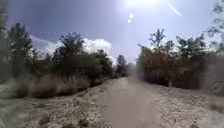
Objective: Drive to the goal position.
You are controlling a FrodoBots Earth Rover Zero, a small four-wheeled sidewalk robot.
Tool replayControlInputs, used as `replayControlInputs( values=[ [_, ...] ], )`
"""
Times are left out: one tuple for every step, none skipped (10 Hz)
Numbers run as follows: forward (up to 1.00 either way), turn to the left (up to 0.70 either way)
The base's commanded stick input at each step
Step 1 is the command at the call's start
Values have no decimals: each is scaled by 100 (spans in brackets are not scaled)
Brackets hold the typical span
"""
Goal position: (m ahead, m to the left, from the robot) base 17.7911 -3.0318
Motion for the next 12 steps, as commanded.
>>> replayControlInputs(
  values=[
    [60,1],
    [60,1],
    [60,1],
    [60,-1],
    [60,-14],
    [60,-15],
    [60,-6],
    [60,1],
    [60,1],
    [60,1],
    [60,1],
    [60,1]
  ],
)
